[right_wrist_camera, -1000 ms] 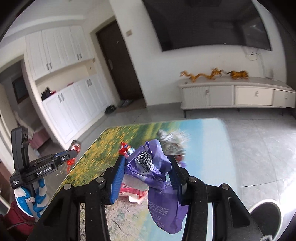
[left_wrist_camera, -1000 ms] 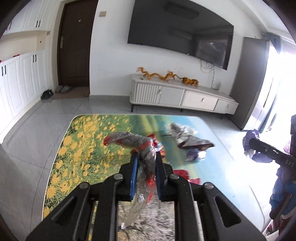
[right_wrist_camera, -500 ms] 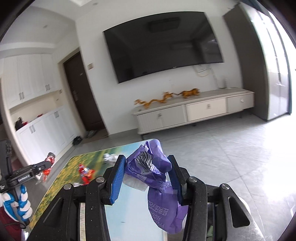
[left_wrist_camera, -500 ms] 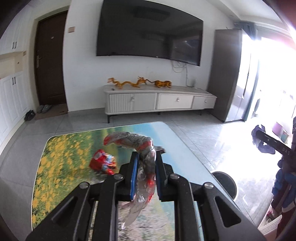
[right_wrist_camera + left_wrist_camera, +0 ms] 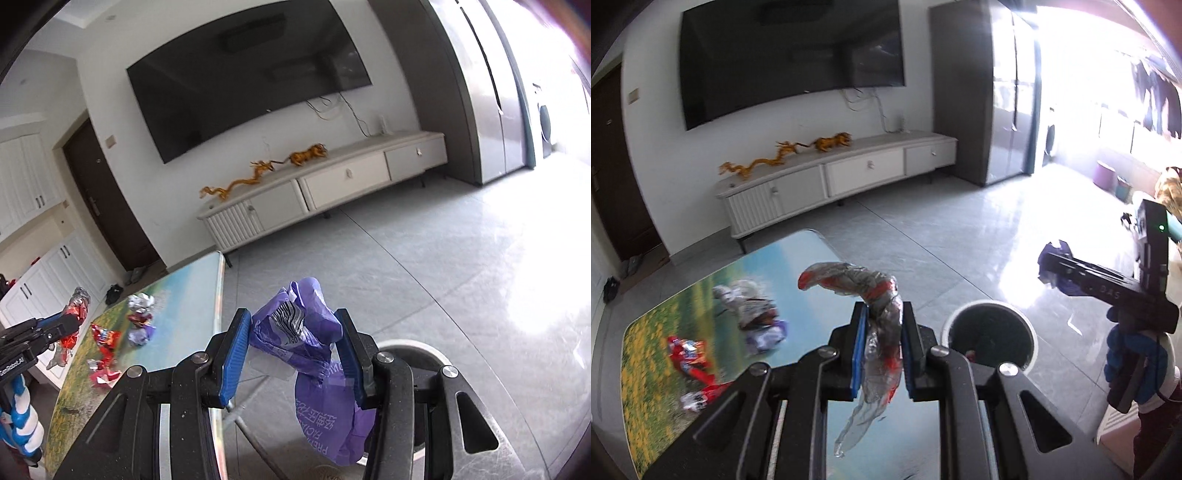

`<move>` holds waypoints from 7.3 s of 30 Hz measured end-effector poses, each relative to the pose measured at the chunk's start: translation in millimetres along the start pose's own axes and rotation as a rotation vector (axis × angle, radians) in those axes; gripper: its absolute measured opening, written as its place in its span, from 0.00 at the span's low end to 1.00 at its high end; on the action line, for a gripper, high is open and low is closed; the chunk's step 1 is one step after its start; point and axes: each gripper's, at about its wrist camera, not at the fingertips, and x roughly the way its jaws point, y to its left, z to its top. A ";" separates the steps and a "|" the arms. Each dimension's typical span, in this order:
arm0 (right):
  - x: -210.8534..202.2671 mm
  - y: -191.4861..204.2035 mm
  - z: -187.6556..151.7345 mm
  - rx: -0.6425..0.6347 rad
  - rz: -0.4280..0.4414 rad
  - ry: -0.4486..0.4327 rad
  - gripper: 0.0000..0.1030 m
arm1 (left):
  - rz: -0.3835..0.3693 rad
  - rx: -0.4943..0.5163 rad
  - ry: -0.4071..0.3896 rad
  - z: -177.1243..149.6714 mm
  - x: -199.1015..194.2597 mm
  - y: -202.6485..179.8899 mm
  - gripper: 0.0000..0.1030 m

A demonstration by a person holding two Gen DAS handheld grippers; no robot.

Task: Collect trash
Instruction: 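Carry both items over the white bin and open both grippers to drop them, then move both grippers back toward the remaining trash on the table, then grasp the pink box with the left gripper while the right gripper grasps the white-red wrapper, then carry both items over the white bin and open both grippers to drop them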

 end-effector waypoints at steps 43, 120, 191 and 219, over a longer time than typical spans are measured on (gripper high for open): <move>57.0 -124.3 -35.2 0.208 -0.173 0.206 0.61 | -0.213 0.013 0.214 34.3 164.0 -121.9 0.52; 62.1 175.9 10.0 -0.270 0.059 0.188 0.66 | 0.097 -0.430 0.023 -149.0 -25.3 198.8 0.80; 22.9 187.1 -22.4 -0.291 0.272 0.189 0.24 | 0.191 -0.498 -0.028 -169.9 -69.4 187.6 0.64; 16.3 -48.6 -35.6 0.108 -0.042 0.119 0.24 | -0.079 -0.086 0.094 1.3 65.1 -8.9 0.65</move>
